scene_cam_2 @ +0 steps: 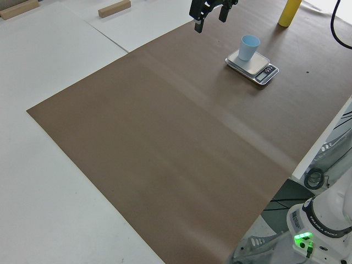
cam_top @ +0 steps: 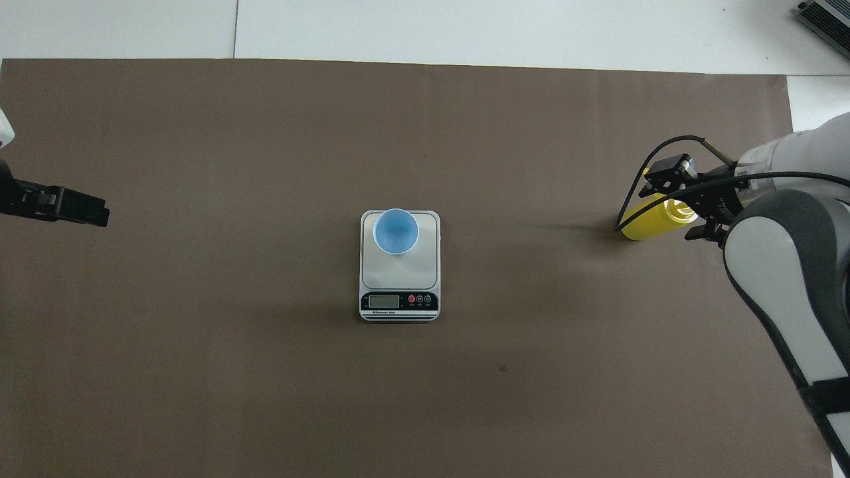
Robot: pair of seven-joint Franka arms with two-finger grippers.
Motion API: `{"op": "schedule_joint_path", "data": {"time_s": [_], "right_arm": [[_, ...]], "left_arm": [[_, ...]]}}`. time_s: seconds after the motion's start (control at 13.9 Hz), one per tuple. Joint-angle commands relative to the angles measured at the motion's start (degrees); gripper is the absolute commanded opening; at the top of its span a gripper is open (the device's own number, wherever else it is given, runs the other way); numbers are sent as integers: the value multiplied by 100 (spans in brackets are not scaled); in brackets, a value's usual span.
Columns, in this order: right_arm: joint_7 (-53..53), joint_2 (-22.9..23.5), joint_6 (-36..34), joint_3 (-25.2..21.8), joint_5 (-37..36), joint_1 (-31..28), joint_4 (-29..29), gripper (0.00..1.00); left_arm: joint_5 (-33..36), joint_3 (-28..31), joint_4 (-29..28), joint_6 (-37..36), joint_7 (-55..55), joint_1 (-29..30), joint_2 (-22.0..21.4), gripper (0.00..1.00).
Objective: Pour seasoning into cup on scale with both arms
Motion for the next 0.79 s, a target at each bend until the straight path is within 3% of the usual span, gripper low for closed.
{"op": "schedule_joint_path", "data": {"time_s": [0.0, 0.36, 0.72], "right_arm": [[-516, -37, -273, 19, -161, -28, 292, 100], [-1308, -45, -758, 326, -724, -37, 697, 100], [-1317, -519, -969, 818, -742, -37, 637, 100]], "left_arm": [[106, -34, -150, -20, 83, 51, -151, 100], [106, -34, -150, -20, 83, 51, -142, 100], [106, -34, -150, -20, 83, 51, -151, 100]]}}
